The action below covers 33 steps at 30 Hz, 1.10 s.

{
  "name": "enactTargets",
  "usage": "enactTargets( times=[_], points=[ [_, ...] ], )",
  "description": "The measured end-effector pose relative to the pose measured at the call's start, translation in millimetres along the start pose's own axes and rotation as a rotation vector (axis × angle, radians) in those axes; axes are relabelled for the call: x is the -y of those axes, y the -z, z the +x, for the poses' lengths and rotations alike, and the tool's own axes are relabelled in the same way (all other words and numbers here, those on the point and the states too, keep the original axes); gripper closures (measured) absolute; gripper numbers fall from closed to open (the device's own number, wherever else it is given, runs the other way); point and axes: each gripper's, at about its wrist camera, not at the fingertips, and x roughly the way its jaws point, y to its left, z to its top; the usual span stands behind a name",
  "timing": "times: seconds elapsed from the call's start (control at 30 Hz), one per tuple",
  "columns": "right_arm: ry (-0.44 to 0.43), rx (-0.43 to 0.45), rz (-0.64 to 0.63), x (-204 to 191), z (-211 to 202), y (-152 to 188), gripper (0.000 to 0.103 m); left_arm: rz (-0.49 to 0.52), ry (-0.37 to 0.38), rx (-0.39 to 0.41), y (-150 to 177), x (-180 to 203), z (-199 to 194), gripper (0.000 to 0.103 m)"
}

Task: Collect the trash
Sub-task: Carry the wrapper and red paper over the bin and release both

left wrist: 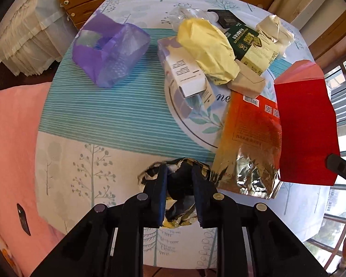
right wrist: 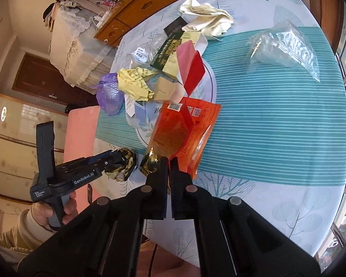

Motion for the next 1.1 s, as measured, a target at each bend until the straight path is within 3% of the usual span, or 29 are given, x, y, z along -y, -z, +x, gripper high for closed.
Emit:
enactTargets(
  times=[0.33,0.63,0.77,0.93,1.1],
  points=[
    [0.052,0.120,-0.046,-60,-33,51,0.103,0.052,0.121,0.110,43,-61,-59,0.084],
    [0.135,0.269,0.004,-144,-55,168,0.103,0.225,0.234,0.210,126,-103,-118,0.084],
    [0.178,0.276,0.014,-178,-47,229,0.103,0.290,0.284,0.227,168,-119,-133,0.084],
    [0.227,0.224,0.032,-207,-30,302,0.103,0.354,0.332,0.190,215,-130,-133,0.084],
    [0.270,0.173,0.035,-220,-19,349,0.103,0.390,0.362,0.147,244,-127,-121,0.084]
  ],
)
